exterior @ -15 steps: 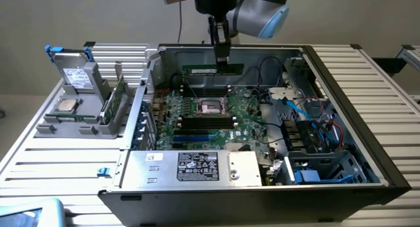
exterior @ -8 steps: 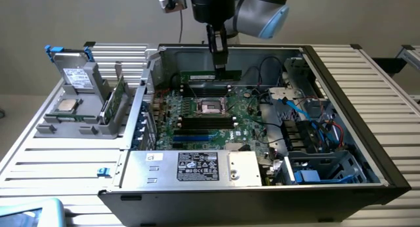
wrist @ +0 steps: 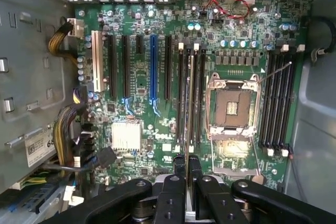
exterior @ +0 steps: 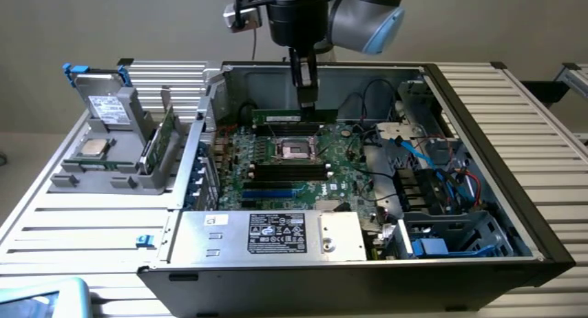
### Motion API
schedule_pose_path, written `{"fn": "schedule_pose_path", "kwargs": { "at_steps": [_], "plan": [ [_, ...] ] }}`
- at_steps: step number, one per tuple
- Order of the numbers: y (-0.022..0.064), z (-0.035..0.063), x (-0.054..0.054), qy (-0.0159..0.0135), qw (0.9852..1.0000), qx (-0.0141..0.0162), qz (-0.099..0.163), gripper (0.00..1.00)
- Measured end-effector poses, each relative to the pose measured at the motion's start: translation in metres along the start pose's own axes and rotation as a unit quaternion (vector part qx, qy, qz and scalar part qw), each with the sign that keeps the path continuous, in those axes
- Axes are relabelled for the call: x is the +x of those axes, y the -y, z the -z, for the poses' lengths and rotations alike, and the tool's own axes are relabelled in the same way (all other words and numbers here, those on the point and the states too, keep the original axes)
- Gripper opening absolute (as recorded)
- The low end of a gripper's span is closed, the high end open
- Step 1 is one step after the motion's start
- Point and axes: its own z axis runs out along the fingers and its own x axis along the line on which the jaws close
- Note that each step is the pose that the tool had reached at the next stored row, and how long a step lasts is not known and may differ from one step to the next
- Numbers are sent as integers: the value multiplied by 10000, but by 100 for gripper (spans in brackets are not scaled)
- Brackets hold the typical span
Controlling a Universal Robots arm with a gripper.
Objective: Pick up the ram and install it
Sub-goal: 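Insert the ram into the slot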
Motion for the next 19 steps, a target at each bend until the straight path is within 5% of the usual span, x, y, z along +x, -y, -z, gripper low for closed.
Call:
{"fn": "schedule_pose_path", "kwargs": {
  "at_steps": [4,13,19],
  "plan": [
    [-11,-71,3,2,10000,-1,-17,15],
    [-31,-219,-8,95,9999,-1,-48,15],
    [-47,-327,0,100,9999,-2,-56,15]
  ]
}}
